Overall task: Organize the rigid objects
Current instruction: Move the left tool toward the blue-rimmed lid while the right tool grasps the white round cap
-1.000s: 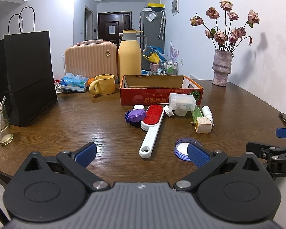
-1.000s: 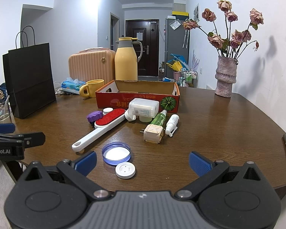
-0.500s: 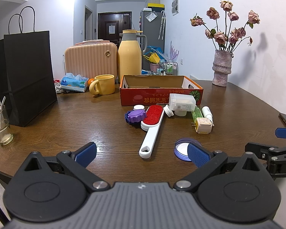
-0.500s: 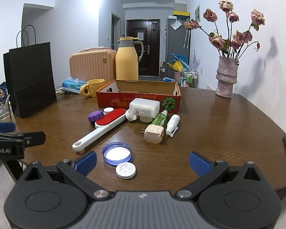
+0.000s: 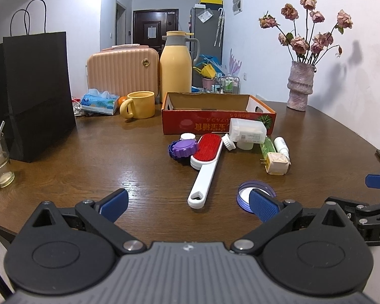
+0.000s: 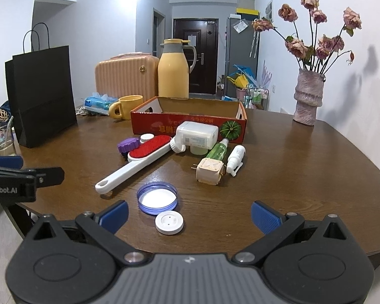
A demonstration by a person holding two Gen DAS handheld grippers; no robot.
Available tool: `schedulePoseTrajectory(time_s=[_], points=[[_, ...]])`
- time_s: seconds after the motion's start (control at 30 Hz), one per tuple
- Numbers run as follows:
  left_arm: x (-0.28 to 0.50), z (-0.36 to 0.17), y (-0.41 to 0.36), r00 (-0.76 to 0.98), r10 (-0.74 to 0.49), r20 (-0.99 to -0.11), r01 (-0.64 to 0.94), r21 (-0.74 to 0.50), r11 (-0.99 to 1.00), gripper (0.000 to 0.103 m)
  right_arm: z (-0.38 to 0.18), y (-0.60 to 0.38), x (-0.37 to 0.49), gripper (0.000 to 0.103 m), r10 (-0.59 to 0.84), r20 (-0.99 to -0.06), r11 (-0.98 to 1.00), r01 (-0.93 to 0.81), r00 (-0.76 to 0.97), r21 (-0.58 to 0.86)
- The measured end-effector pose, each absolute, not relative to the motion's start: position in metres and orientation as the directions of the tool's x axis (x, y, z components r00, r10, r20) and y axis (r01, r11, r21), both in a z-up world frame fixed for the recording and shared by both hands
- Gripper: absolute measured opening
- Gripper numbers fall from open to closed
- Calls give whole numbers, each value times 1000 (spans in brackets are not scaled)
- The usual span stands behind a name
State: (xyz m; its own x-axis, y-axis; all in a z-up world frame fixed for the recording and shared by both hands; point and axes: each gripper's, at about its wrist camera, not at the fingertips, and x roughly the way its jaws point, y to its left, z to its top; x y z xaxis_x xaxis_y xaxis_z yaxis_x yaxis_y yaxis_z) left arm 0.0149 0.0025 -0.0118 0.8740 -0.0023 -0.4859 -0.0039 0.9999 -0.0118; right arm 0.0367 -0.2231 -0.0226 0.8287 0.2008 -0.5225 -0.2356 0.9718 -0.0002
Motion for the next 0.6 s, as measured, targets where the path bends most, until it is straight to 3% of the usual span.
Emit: schedulePoseTrajectory(time_s=[0.6], points=[[50, -35, 9, 836, -11, -549, -3, -25, 1000, 103, -56, -214, 78, 102, 227, -614, 963, -270, 756, 24]])
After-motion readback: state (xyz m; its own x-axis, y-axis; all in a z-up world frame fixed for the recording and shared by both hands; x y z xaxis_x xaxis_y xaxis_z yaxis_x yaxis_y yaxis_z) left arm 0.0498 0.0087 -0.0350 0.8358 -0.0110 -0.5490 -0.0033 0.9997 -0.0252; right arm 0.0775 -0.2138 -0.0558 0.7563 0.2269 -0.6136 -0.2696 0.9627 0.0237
